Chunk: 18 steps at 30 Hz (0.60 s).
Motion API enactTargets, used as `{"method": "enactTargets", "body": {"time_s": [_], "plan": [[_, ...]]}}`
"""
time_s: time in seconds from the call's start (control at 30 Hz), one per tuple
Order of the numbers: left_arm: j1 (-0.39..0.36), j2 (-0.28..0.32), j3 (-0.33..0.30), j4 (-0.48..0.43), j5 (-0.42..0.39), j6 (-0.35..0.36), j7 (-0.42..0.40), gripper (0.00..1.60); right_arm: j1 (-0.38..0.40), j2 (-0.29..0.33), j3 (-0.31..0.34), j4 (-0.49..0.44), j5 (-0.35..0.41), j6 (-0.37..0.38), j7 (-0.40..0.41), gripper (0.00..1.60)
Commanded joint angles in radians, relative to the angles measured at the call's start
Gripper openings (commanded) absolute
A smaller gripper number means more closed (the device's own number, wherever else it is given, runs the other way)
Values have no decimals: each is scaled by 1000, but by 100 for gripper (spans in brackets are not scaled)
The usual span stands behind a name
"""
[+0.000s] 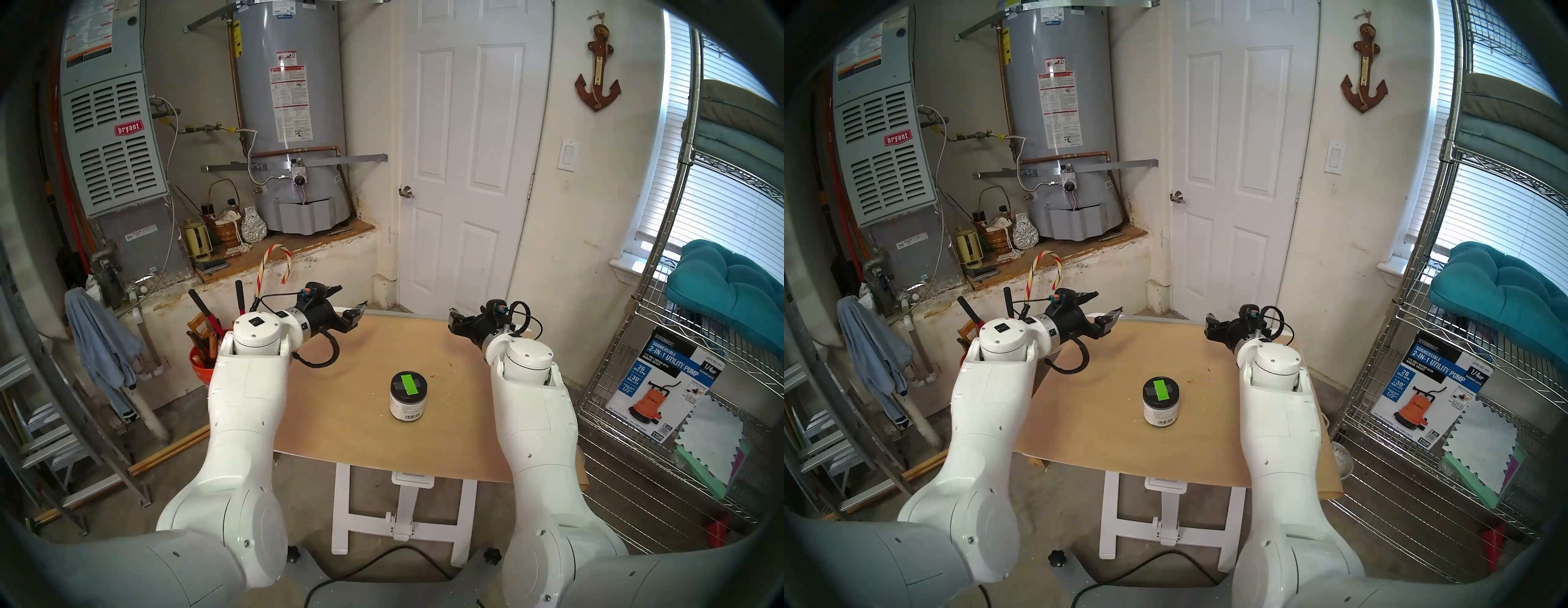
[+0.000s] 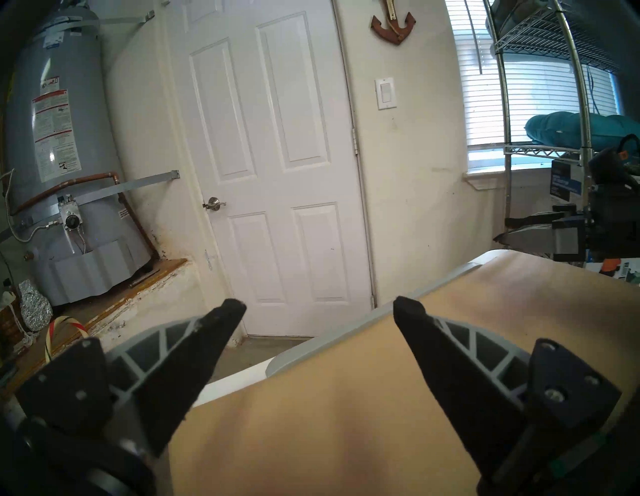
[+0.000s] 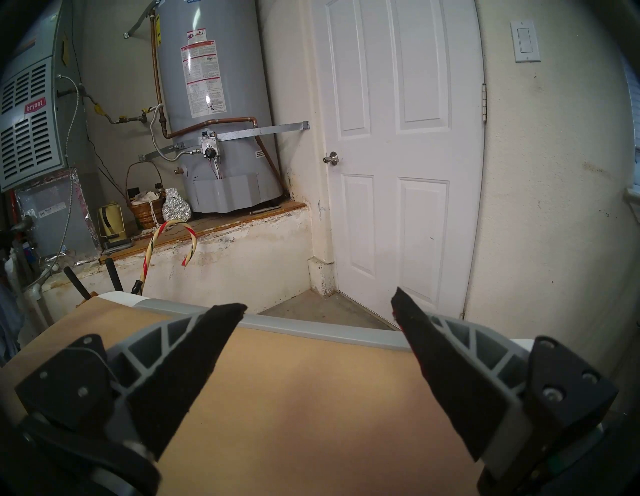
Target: Open paint jar
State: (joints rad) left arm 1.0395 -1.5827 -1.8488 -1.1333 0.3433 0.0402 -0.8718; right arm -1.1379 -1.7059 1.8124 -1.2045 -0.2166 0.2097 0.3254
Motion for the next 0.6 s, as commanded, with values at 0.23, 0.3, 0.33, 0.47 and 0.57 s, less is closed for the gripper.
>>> {"method": "enactTargets", "body": {"time_s": [0.23, 0.3, 0.33, 0.47, 0.57], "plan": [[107, 63, 3, -202, -30, 175, -245, 160, 18, 1, -2, -17, 1, -4, 0, 160], [124, 72, 12, -232, -29, 198, -284, 160, 18, 1, -2, -17, 1, -4, 0, 160], [131, 77, 16, -245, -43, 208, -304, 160, 18, 1, -2, -17, 1, -4, 0, 160], [163, 113, 28, -308, -36, 264, -396, 160, 18, 1, -2, -18, 1, -4, 0, 160], [178, 133, 40, -337, -34, 280, -437, 160, 18, 1, -2, -18, 1, -4, 0, 160]]}}
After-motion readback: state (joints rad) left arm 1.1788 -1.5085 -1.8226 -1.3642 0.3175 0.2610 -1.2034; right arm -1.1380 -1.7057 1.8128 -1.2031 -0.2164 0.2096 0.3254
